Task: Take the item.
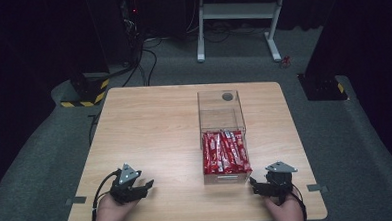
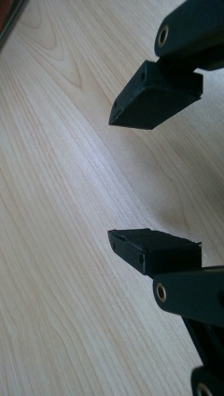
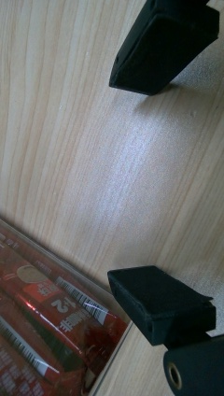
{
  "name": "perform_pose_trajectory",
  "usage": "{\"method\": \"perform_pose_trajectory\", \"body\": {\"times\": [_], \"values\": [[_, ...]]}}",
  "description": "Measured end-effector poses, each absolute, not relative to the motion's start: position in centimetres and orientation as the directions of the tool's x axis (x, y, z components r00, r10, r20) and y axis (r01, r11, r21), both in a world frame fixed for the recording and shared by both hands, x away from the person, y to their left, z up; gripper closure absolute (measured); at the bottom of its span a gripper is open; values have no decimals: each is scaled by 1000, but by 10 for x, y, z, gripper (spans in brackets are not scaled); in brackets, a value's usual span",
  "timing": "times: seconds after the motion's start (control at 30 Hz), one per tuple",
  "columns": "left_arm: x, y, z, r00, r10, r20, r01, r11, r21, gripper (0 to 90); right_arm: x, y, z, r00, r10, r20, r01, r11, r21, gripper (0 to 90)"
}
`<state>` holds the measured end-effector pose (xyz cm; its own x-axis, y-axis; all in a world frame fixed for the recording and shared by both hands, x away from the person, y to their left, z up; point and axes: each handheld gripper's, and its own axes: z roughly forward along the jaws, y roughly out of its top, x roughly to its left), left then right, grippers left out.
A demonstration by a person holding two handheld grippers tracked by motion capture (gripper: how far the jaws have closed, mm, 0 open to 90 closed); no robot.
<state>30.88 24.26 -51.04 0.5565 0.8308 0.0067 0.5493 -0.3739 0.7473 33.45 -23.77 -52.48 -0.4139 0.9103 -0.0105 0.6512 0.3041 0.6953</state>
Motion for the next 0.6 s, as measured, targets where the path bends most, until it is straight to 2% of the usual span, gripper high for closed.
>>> {"method": "perform_pose_trajectory", "body": {"times": [0.6], "values": [[302, 230, -498, 587, 808, -42, 502, -323, 802, 404, 334, -237, -525, -416, 910, -7, 652, 304, 694, 81]]}}
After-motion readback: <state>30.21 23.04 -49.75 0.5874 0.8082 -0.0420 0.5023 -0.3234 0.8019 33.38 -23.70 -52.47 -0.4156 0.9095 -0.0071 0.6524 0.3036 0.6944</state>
